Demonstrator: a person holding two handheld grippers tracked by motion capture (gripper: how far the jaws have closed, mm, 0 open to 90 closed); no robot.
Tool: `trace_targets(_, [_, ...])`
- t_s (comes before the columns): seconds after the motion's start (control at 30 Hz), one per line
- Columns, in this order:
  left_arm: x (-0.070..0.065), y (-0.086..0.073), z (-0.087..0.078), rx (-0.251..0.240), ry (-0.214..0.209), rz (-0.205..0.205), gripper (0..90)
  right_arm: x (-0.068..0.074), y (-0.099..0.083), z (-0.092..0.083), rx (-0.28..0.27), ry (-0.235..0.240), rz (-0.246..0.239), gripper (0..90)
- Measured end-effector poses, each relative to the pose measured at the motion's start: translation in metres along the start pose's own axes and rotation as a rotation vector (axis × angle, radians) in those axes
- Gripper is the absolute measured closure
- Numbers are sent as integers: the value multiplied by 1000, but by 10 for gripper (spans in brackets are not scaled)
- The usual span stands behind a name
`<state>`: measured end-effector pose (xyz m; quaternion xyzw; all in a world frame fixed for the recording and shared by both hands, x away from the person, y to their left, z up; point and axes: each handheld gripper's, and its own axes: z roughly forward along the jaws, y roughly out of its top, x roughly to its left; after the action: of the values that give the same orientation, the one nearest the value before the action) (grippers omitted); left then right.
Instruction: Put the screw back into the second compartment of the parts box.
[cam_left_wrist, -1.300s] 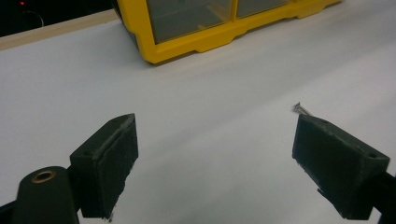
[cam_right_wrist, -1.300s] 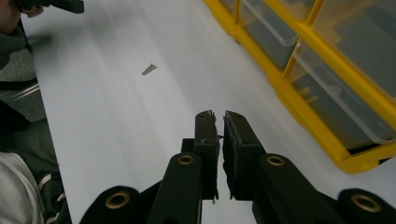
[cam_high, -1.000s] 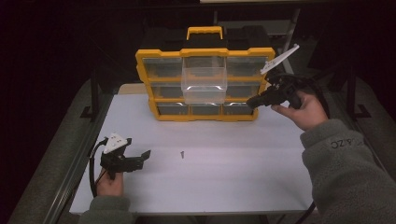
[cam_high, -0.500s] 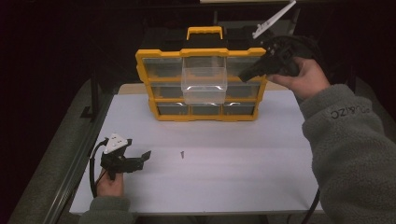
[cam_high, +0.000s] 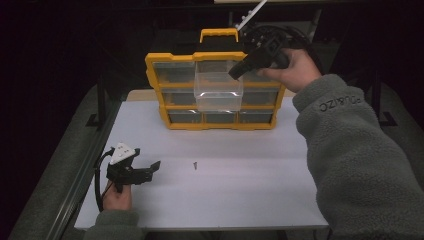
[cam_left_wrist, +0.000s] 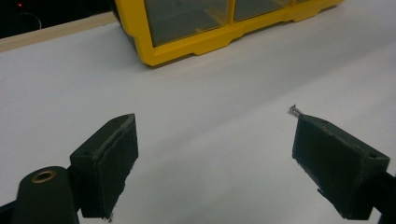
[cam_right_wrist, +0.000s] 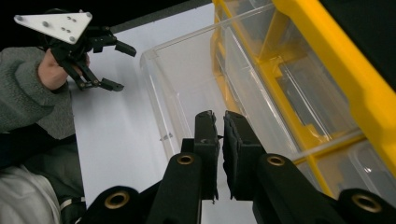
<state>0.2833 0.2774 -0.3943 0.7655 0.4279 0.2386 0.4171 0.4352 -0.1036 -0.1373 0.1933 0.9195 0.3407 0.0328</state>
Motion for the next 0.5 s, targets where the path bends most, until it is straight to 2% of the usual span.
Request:
trace_targets(0.17, [1,0,0,10,0,9,138,0,6,17,27,6,-14,828])
trace_targets(0.4, [1,1,-1,3,3,8,139,-1,12,35,59,9,-6,827])
trace_targets(0.43, [1,1,-1,3,3,6,139,-1,12,37,61,11,-2,821])
trace_targets(0.5, [1,1,-1,4,4,6,139,-1,13,40,63,1,-2,743])
